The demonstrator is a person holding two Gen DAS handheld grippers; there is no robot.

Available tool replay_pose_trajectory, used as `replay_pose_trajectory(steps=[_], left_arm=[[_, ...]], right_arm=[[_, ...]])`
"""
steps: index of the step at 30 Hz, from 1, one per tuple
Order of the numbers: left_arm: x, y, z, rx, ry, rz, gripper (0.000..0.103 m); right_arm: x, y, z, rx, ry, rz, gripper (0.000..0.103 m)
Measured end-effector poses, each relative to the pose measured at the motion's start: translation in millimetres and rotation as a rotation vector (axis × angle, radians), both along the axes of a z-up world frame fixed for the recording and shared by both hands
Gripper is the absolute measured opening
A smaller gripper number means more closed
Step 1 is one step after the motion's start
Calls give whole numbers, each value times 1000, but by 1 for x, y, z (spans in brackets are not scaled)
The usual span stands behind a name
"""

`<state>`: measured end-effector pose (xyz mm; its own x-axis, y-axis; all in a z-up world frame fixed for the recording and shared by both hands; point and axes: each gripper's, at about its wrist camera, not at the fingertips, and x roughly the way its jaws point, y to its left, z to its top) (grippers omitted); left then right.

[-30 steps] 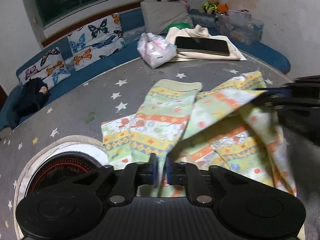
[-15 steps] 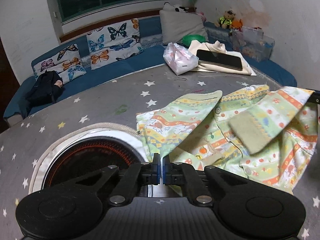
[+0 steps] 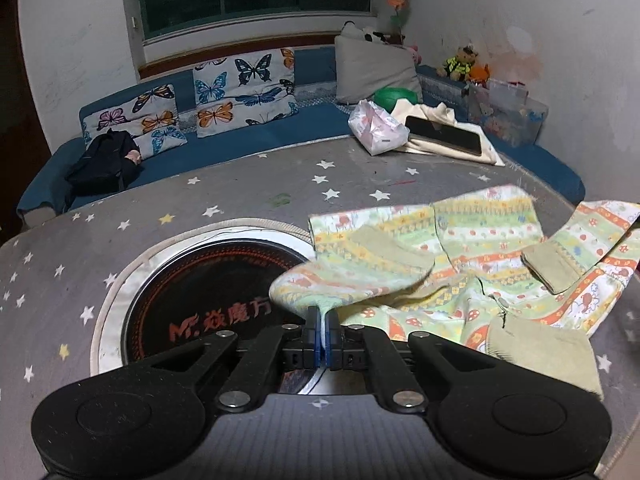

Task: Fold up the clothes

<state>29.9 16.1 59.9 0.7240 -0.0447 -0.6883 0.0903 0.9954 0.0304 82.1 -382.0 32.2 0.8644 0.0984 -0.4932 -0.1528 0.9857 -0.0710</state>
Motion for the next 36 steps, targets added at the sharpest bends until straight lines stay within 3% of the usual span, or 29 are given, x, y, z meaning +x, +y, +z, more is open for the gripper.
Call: replay_pose_trajectory(steps=[12, 16, 20, 25, 28, 36], left_arm=[[-63, 18, -3, -29, 53, -45, 2], [-68, 21, -12, -19, 86, -59, 6], [-74, 23, -20, -8, 119, -72, 9], [-81, 27, -31, 4, 161, -89, 25], [-82, 32, -30, 16, 167, -107, 42], [-70, 49, -7, -4, 123, -70, 47]], right_arm=[[-47, -3, -9, -7, 106, 46, 5], [-53, -3, -16, -26, 165, 67, 17], [-60, -6, -19, -52, 203, 83, 19], [-68, -12, -20, -90, 247, 102, 38], [-72, -18, -16, -108, 255, 107, 38], [-47, -24, 3, -14, 190, 79, 39]])
